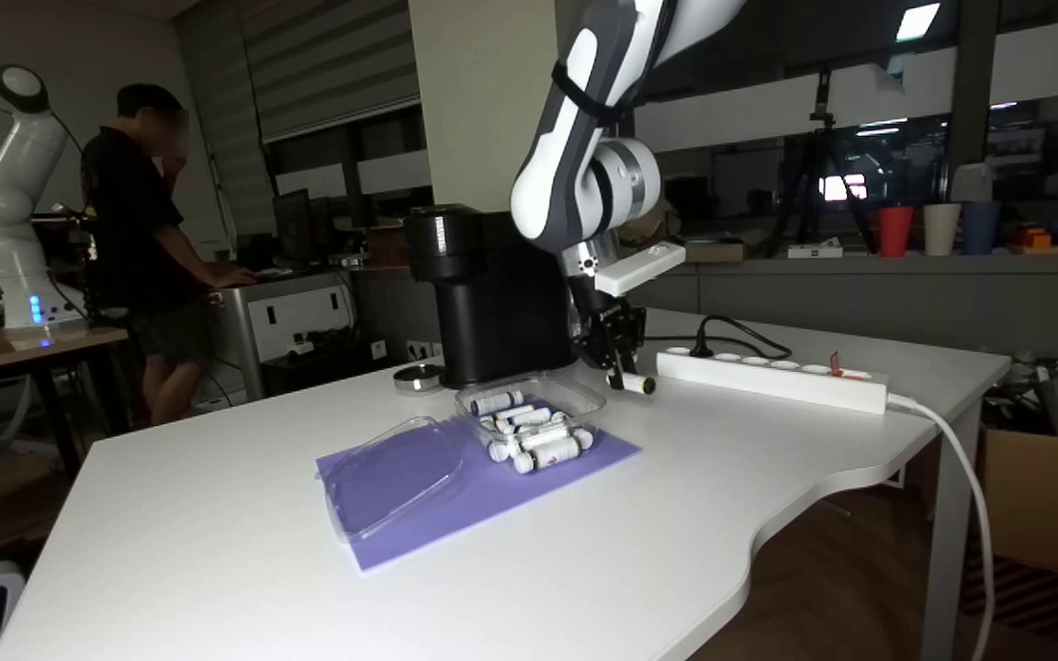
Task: Put the bottle in the container
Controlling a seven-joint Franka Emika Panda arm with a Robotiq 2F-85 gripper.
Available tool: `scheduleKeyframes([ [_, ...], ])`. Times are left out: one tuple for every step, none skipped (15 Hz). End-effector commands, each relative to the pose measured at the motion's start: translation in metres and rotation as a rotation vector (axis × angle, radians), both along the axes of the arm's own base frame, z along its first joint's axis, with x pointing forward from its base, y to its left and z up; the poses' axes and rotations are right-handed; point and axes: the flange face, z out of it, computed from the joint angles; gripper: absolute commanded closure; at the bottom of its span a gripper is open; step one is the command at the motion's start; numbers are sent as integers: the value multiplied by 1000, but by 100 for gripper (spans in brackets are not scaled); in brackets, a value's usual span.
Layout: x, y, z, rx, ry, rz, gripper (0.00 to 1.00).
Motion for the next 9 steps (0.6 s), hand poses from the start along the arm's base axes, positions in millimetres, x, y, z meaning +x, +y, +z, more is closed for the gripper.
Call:
scheduleKeyframes([
  [9,4,54,28,-49,40,93],
  [7,10,63,53,-60,66,93],
  [7,16,71,69,-68,89,93],
  [6,22,78,87,-72,110,93],
  [3,31,84,110,-66,130,93],
  [0,39,88,134,-55,149,93],
  [-4,47,91,161,-47,169,93],
  [-8,55,92,183,-37,184,93],
  [-12,63,92,203,-30,198,93],
])
